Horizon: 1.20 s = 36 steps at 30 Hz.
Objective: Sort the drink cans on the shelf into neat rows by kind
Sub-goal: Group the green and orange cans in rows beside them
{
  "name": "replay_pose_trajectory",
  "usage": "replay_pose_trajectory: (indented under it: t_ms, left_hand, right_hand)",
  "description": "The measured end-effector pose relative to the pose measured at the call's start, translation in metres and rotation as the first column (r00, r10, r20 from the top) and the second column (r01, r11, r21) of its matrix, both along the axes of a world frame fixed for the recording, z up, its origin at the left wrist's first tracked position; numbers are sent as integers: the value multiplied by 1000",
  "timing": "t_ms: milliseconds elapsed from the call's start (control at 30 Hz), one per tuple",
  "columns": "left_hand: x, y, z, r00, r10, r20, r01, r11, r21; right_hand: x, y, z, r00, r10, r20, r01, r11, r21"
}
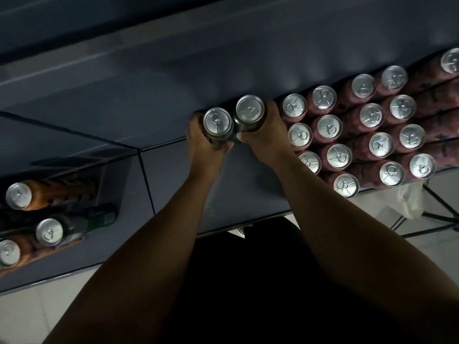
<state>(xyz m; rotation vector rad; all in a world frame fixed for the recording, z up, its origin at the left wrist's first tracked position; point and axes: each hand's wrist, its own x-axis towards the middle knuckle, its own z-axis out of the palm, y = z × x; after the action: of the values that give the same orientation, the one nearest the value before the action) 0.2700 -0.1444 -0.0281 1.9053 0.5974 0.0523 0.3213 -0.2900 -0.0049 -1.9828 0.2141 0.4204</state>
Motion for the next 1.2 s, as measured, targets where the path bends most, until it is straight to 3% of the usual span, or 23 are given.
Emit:
replay_pose_trajectory:
  t_ms: [267, 600, 700, 867, 1000, 1200]
  left_hand:
    - [-3, 0, -10, 999, 21, -30, -22, 999, -27]
    - [-24, 24, 31, 983, -46, -179, 92, 961, 262]
    - [-42, 30, 49, 967, -92, -237, 181, 904, 388]
    - [-80, 45, 78, 940, -129, -316, 299, 758, 580]
    - [-104, 61, 97, 915, -115, -388, 355, 687, 634]
    - [-139, 82, 123, 903, 1, -429, 320, 665, 675]
  right_hand:
    - [-2, 5, -12, 1000, 7, -11, -7, 1000, -17]
    - [-24, 7, 29, 987, 155, 54, -140, 966, -216]
    - [-40, 7, 43, 976, 208, 57, -172, 910, -377]
    - [-59, 19, 66, 938, 339, -79, -320, 751, -578]
    - [-70, 40, 87, 873, 482, -77, -411, 640, -649]
    - [-90, 86, 108, 728, 680, -87, -546, 499, -673]
